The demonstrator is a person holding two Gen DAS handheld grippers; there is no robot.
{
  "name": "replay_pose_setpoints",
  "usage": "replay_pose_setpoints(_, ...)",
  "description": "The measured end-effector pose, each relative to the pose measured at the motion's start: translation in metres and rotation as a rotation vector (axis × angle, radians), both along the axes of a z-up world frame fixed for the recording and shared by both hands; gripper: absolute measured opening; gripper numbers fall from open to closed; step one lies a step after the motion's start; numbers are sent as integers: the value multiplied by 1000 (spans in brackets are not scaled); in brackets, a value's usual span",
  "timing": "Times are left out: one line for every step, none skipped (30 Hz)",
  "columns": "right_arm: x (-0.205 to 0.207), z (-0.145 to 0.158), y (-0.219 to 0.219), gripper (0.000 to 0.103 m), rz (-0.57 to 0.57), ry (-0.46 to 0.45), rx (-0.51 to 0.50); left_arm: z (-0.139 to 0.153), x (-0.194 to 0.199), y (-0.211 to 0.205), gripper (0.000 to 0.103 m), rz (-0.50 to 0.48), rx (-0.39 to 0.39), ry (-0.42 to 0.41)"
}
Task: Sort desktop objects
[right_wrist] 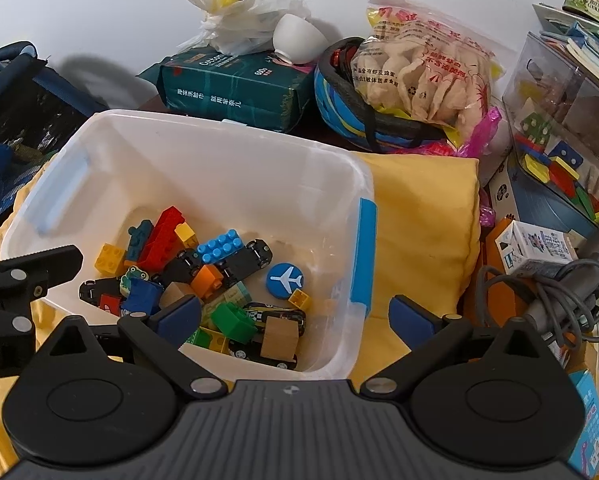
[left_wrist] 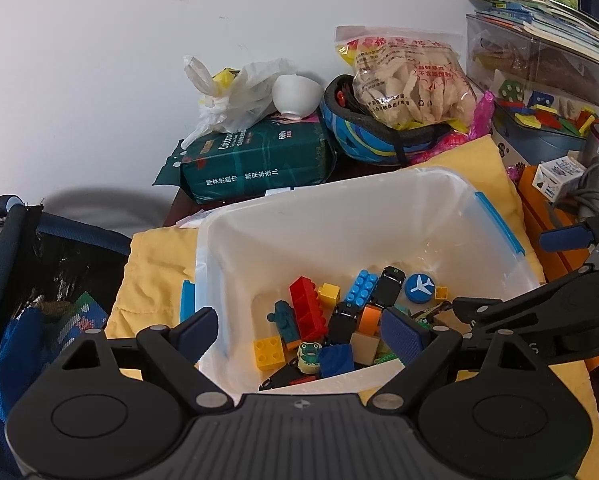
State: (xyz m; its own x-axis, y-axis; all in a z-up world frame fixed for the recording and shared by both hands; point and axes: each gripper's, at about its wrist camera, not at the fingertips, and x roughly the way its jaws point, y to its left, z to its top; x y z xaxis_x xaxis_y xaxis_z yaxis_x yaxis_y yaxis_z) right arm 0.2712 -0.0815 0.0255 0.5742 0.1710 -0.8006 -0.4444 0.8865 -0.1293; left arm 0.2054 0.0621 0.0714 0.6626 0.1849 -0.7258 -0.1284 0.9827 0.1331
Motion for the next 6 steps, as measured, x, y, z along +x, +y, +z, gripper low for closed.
replay_pose_setpoints(0,-1,-1,103,-3,1,-1,0,0,0,91,0,0,0)
replay_pose_setpoints(0,-1,-1,103,-5,2,0,0,0,0,91,1,0,1)
replay_pose_setpoints(-1,-2,-2,103,-5,3,1,0,0,0,91,-3,0,2)
replay_pose_setpoints(-1,-2,-2,103,-6,4,3,1,-1,0,91,-4,3,0)
replay_pose_setpoints(-2,-2,-2,103,-7,5,3,1,-2,-1,91,-4,10,-7)
replay_pose_setpoints(-2,-2,-3,103,-6,7,3,1,-3,-1,91,-4,16,-10)
